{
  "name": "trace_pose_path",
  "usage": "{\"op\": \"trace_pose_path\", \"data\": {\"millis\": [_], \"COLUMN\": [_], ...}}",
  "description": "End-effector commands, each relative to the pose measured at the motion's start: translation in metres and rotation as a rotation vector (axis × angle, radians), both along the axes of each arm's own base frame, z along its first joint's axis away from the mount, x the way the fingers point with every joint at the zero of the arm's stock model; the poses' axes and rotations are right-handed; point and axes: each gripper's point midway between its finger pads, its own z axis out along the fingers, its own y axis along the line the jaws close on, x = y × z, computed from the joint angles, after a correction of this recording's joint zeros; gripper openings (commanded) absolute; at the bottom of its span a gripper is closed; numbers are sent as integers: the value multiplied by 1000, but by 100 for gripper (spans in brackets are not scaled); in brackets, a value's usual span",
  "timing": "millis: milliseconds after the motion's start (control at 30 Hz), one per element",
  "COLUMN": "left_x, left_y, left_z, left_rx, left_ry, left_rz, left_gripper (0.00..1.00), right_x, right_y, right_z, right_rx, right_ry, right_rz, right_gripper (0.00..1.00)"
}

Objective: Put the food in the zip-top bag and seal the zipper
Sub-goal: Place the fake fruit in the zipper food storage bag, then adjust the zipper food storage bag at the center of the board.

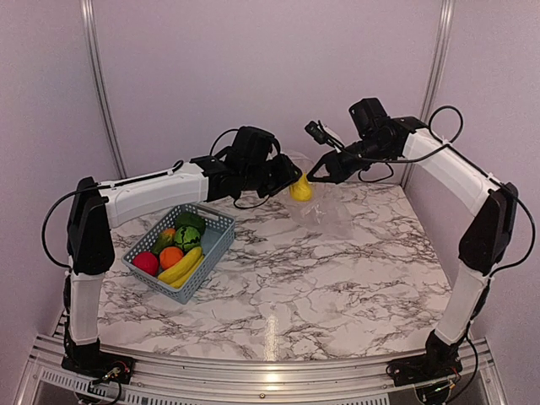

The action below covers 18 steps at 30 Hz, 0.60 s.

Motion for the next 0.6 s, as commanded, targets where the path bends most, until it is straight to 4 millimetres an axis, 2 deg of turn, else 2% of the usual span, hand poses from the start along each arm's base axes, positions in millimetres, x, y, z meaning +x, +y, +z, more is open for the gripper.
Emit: {"op": "trace_pose_path", "data": {"millis": [0,33,67,200,267,333,433,567], "left_x": [-7,-9,-11,-25,-32,-35,-40,-39], "left_y": [-1,1,5,21,36,55,69,70], "left_z": [10,15,23,52,61,57,45,17], "left_rx": [-11,-9,-9,-8,7,35,91,163], "left_ry": [-10,-21,-39,-101,-116,-85,-48,35], "left_rz": [-36,-36,-35,-48,-25,34,65,73], "left_gripper": [53,62,65,66,62,54,41,40], "right_x": [9,12,15,23,25,27,31,33], "right_y": [7,5,4,0,1,2,4,10], "right_z": [14,14,12,4,2,1,0,0], "right_rx": [31,21,13,-14,-17,-15,-19,-21], "right_ry": [-40,-49,-54,-65,-65,-67,-74,-83], "right_rz": [4,-9,-18,-44,-47,-50,-53,-47], "right_gripper": [0,0,0,0,0,0,0,0]}}
